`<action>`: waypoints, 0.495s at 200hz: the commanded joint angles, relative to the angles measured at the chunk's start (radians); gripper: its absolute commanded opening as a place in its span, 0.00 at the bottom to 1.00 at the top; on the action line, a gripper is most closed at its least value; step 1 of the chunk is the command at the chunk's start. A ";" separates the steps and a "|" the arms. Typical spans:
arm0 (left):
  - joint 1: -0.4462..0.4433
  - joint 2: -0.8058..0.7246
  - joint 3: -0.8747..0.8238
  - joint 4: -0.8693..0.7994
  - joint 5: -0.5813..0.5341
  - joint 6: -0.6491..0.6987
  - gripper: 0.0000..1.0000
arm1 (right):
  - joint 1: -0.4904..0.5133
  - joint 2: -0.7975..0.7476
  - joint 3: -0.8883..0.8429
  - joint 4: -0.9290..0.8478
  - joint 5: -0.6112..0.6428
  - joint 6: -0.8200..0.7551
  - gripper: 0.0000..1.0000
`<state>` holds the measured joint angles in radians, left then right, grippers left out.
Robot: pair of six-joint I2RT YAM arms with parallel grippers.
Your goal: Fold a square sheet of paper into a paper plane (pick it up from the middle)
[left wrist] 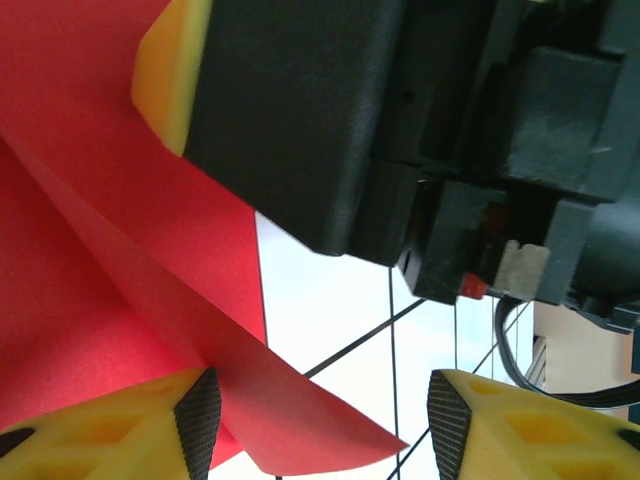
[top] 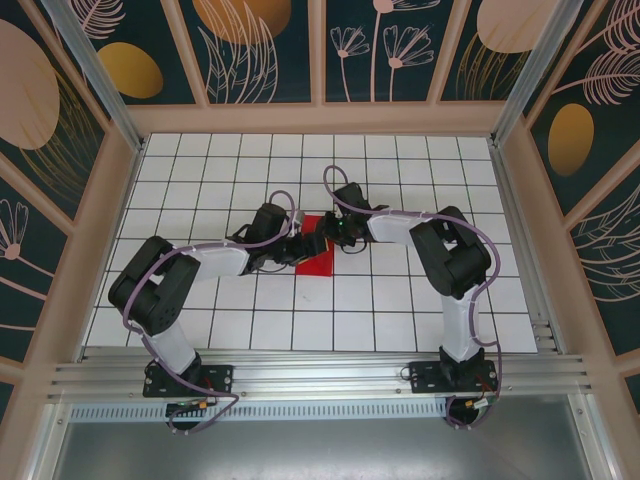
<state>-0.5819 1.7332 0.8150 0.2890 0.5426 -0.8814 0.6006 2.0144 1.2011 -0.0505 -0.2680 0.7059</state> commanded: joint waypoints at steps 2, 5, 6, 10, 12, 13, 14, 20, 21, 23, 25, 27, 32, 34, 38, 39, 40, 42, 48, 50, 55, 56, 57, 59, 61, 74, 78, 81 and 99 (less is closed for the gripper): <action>-0.005 0.002 0.014 0.026 0.016 -0.015 0.59 | -0.013 0.066 -0.064 -0.124 0.047 -0.008 0.33; -0.005 0.000 0.011 0.024 0.017 -0.016 0.59 | -0.013 0.065 -0.064 -0.124 0.047 -0.008 0.33; -0.006 -0.001 0.010 0.024 0.017 -0.016 0.59 | -0.014 0.065 -0.064 -0.124 0.047 -0.008 0.33; -0.006 -0.005 0.004 0.021 0.019 -0.016 0.59 | -0.013 0.065 -0.064 -0.126 0.048 -0.008 0.33; -0.006 -0.007 0.001 0.020 0.019 -0.018 0.59 | -0.014 0.065 -0.064 -0.126 0.048 -0.008 0.33; -0.006 -0.008 0.000 0.020 0.019 -0.018 0.59 | -0.014 0.064 -0.064 -0.126 0.049 -0.008 0.33; -0.006 -0.009 -0.002 0.019 0.019 -0.018 0.59 | -0.013 0.064 -0.064 -0.126 0.049 -0.008 0.33; -0.005 -0.013 -0.011 0.017 0.021 -0.018 0.59 | -0.013 0.065 -0.064 -0.126 0.050 -0.008 0.33; -0.005 -0.014 -0.013 0.017 0.021 -0.018 0.59 | -0.013 0.065 -0.064 -0.126 0.050 -0.008 0.33; -0.005 -0.014 -0.016 0.015 0.021 -0.020 0.59 | -0.013 0.064 -0.064 -0.126 0.050 -0.008 0.33; -0.005 -0.014 -0.019 0.013 0.021 -0.020 0.59 | -0.014 0.065 -0.064 -0.126 0.050 -0.008 0.33; -0.004 -0.013 -0.022 0.011 0.022 -0.020 0.59 | -0.014 0.064 -0.064 -0.126 0.051 -0.009 0.33; -0.005 -0.014 -0.028 0.007 0.019 -0.018 0.59 | -0.013 0.064 -0.063 -0.127 0.052 -0.009 0.33; -0.006 -0.028 -0.030 0.006 0.021 -0.018 0.59 | -0.014 0.065 -0.064 -0.127 0.052 -0.009 0.33; -0.006 -0.044 -0.036 0.005 0.022 -0.018 0.59 | -0.014 0.065 -0.064 -0.126 0.052 -0.009 0.33; -0.005 -0.046 -0.038 0.005 0.022 -0.018 0.59 | -0.014 0.065 -0.064 -0.126 0.052 -0.009 0.33; -0.005 -0.047 -0.040 0.006 0.022 -0.018 0.59 | -0.014 0.065 -0.064 -0.126 0.052 -0.009 0.33; -0.005 -0.049 -0.043 0.007 0.022 -0.019 0.59 | -0.014 0.064 -0.064 -0.126 0.052 -0.009 0.33; -0.004 -0.054 -0.051 0.009 0.026 -0.021 0.59 | -0.014 0.064 -0.064 -0.126 0.052 -0.009 0.33; -0.004 -0.056 -0.053 0.012 0.028 -0.023 0.59 | -0.013 0.064 -0.064 -0.126 0.052 -0.009 0.32; -0.005 -0.059 -0.058 0.014 0.031 -0.024 0.58 | -0.014 0.064 -0.065 -0.125 0.052 -0.009 0.32; -0.004 -0.059 -0.059 0.015 0.032 -0.024 0.57 | -0.014 0.064 -0.066 -0.126 0.052 -0.009 0.32; -0.005 -0.060 -0.060 0.016 0.032 -0.026 0.57 | -0.014 0.064 -0.066 -0.125 0.052 -0.009 0.32; -0.005 -0.061 -0.061 0.017 0.035 -0.026 0.57 | -0.014 0.065 -0.066 -0.125 0.053 -0.009 0.32; -0.006 -0.062 -0.062 0.020 0.037 -0.026 0.56 | -0.014 0.064 -0.066 -0.125 0.053 -0.009 0.32; -0.006 -0.063 -0.064 0.036 0.043 -0.031 0.54 | -0.013 0.064 -0.066 -0.126 0.053 -0.009 0.32; -0.005 -0.062 -0.063 0.040 0.046 -0.033 0.53 | -0.013 0.064 -0.066 -0.124 0.053 -0.009 0.32; -0.005 -0.061 -0.062 0.043 0.047 -0.034 0.52 | -0.014 0.065 -0.066 -0.125 0.053 -0.009 0.32; -0.005 -0.049 -0.053 0.060 0.048 -0.041 0.48 | -0.014 0.066 -0.067 -0.127 0.053 -0.010 0.32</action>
<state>-0.5819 1.6970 0.7609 0.2996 0.5659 -0.9062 0.5980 2.0136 1.1969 -0.0463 -0.2722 0.7059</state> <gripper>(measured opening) 0.499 0.324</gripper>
